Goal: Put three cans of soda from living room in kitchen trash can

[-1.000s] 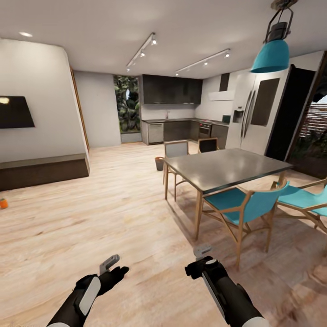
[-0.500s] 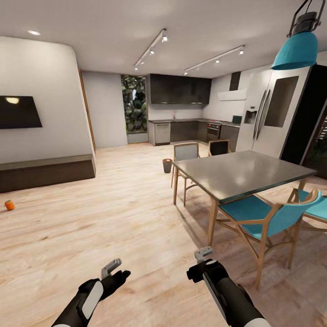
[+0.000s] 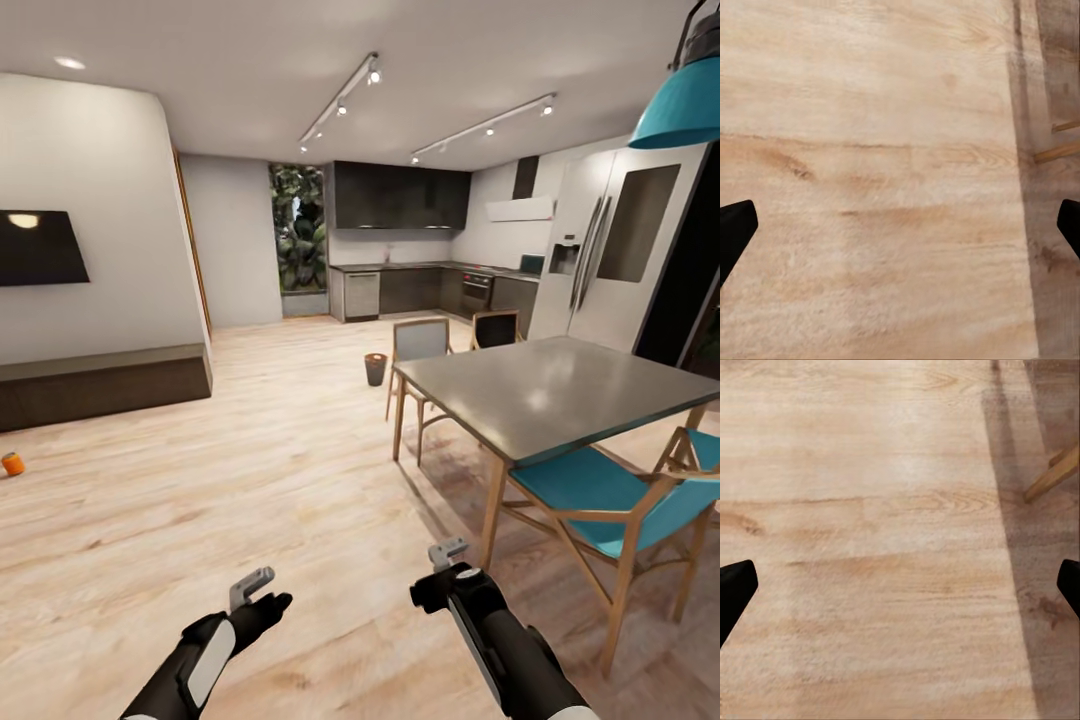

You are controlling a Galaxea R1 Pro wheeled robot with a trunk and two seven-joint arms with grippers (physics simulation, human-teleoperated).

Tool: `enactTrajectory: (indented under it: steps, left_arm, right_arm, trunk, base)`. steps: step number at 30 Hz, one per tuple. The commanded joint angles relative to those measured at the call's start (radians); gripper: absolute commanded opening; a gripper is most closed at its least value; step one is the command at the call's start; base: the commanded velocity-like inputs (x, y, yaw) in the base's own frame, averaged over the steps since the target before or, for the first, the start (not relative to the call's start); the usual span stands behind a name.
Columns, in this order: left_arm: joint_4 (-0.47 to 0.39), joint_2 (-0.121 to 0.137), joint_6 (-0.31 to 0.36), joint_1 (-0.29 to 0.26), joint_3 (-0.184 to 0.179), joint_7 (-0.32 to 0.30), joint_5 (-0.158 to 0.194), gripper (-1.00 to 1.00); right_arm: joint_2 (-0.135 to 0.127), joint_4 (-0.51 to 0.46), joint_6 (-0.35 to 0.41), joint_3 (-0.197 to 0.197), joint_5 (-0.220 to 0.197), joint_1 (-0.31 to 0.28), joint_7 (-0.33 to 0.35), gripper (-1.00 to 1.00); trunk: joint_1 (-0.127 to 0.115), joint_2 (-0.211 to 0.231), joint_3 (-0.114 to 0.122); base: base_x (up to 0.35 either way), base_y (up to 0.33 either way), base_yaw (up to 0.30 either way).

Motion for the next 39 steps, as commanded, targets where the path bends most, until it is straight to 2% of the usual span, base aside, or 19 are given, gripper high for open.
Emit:
enactTrajectory:
  steps: [1, 4, 10, 14, 15, 17, 18, 21, 27, 30, 32, 36, 39]
  left_arm:
    - [-0.002, 0.0, -0.007, 0.001, -0.026, 0.001, -0.001, 1.0]
    - [-0.005, -0.004, -0.018, 0.002, -0.071, 0.025, 0.0, 1.0]
    - [-0.006, -0.026, -0.022, 0.003, -0.162, 0.096, 0.0, 1.0]
    - [-0.006, -0.039, -0.022, 0.003, -0.182, 0.101, 0.001, 1.0]
    - [-0.006, -0.044, -0.021, 0.003, -0.187, 0.099, 0.001, 1.0]
    - [-0.007, -0.055, -0.021, 0.002, -0.221, 0.096, 0.002, 1.0]
    - [-0.007, -0.061, -0.02, 0.001, -0.262, 0.095, 0.005, 1.0]
    - [-0.008, -0.069, -0.017, 0.0, -0.298, 0.092, 0.009, 1.0]
    - [-0.02, -0.084, -0.018, 0.0, -0.318, 0.086, 0.008, 1.0]
    - [-0.065, -0.082, -0.023, 0.005, -0.336, 0.085, 0.006, 1.0]
    - [-0.123, -0.077, -0.026, 0.027, -0.365, 0.087, 0.004, 1.0]
    - [-0.245, -0.068, -0.028, 0.092, -0.376, 0.093, 0.0, 1.0]
    - [-0.287, -0.065, -0.03, 0.117, -0.381, 0.104, -0.004, 1.0]
  right_arm:
    - [-0.001, -0.033, 0.0, -0.001, 0.0, 0.014, 0.005, 1.0]
    - [-0.001, -0.1, 0.001, -0.005, -0.001, 0.048, 0.047, 1.0]
    - [-0.003, -0.139, 0.004, -0.009, -0.011, 0.066, 0.132, 1.0]
    - [-0.007, -0.143, 0.011, -0.011, -0.043, 0.068, 0.286, 1.0]
    - [-0.008, -0.144, 0.011, -0.011, -0.045, 0.068, 0.301, 1.0]
    - [-0.008, -0.144, 0.012, -0.011, -0.049, 0.068, 0.331, 1.0]
    - [-0.008, -0.144, 0.013, -0.01, -0.05, 0.069, 0.346, 1.0]
    - [-0.008, -0.144, 0.013, -0.01, -0.052, 0.069, 0.357, 1.0]
    - [-0.008, -0.144, 0.013, -0.011, -0.052, 0.069, 0.362, 1.0]
    - [-0.008, -0.144, 0.014, -0.012, -0.052, 0.069, 0.362, 1.0]
    - [-0.008, -0.144, 0.015, -0.012, -0.051, 0.068, 0.362, 1.0]
    - [-0.008, -0.144, 0.017, -0.014, -0.049, 0.067, 0.362, 1.0]
    - [-0.009, -0.144, 0.028, -0.013, -0.052, 0.067, 0.364, 1.0]
  trunk:
    - [0.0, 0.0, 0.0]
    - [0.0, 0.0, 0.0]
    - [0.0, 0.0, 0.0]
    - [0.0, 0.0, 0.0]
    - [0.0, 0.0, 0.0]
    - [0.0, 0.0, 0.0]
    - [0.0, 0.0, 0.0]
    - [0.0, 0.0, 0.0]
    - [0.0, 0.0, 0.0]
    - [0.0, 0.0, 0.0]
    - [0.0, 0.0, 0.0]
    - [0.0, 0.0, 0.0]
    - [0.0, 0.0, 0.0]
  base:
    - [0.3, 0.182, 0.0]
    - [0.3, 0.182, 0.0]
    - [0.302, 0.178, 0.0]
    - [0.315, 0.149, 0.0]
    - [0.319, 0.141, 0.0]
    - [0.319, 0.138, 0.0]
    - [0.32, 0.135, 0.0]
    - [0.324, 0.128, 0.0]
    - [0.329, 0.116, 0.0]
    - [0.324, 0.123, 0.0]
    - [0.32, 0.141, 0.0]
    - [0.318, 0.153, 0.0]
    - [0.249, 0.12, 0.0]
